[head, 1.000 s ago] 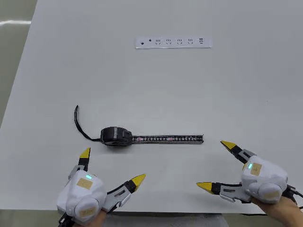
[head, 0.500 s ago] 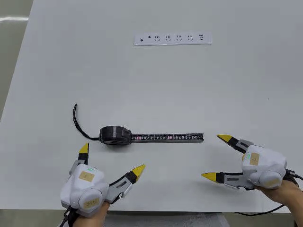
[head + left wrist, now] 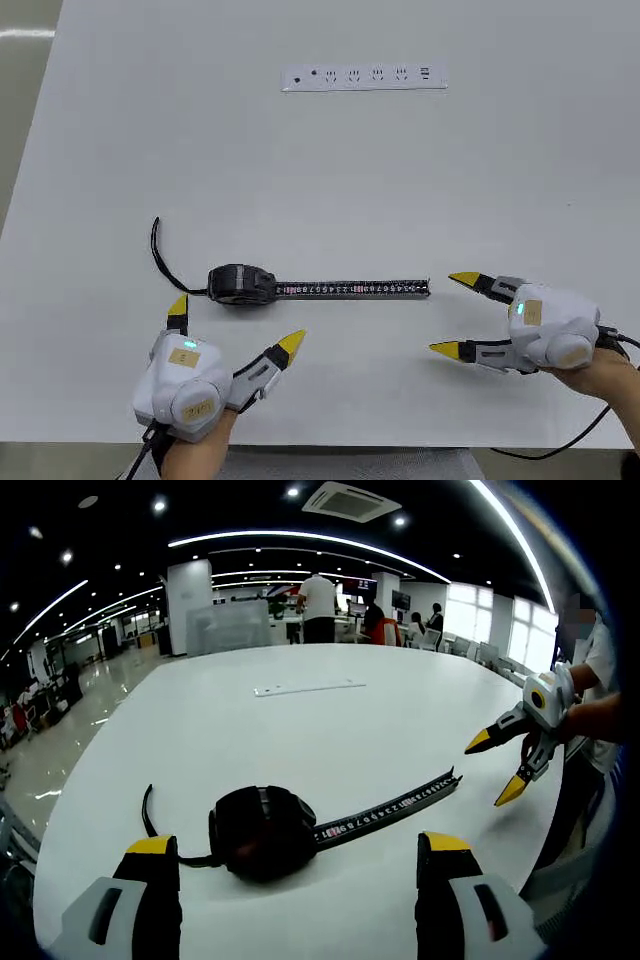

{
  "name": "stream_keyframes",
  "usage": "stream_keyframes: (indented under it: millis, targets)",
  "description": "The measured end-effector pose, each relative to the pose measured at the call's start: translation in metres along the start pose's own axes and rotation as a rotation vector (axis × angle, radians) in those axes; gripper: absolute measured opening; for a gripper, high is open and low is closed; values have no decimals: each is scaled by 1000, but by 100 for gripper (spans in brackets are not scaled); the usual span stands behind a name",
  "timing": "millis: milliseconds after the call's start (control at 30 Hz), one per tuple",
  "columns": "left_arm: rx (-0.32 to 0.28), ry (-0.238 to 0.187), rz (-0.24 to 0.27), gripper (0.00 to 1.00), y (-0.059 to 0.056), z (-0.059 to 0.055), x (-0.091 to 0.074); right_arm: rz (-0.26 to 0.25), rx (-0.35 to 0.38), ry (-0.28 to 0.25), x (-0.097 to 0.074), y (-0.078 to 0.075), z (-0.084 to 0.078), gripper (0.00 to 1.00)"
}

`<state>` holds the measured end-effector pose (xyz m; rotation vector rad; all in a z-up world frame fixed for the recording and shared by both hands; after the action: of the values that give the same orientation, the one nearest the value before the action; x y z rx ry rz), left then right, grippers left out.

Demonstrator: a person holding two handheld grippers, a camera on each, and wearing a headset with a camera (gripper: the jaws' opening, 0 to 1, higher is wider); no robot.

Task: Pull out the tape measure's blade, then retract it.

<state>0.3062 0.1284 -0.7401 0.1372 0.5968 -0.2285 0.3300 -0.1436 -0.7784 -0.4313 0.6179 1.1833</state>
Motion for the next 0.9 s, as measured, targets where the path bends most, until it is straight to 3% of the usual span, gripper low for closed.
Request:
stream_keyframes:
  millis: [533, 900]
  targets:
    - [-89, 19, 38, 88, 10, -3, 19, 46, -34, 16, 16, -19, 1, 40]
    - [-115, 27, 72, 80, 18, -1, 31, 80, -55, 38, 27, -28, 3, 29]
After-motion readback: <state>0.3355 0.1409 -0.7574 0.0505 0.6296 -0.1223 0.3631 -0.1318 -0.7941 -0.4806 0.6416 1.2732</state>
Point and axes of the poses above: the centre of the closed fingertips' face, and the gripper's own axes: x roughly forward along the fingers, y roughly to its left, z roughly out of its top, the point moved 2 cm from there along -x, roughly backward along the fingers, and after that the axes turned 5 degrees about x, right-handed, at the moved point
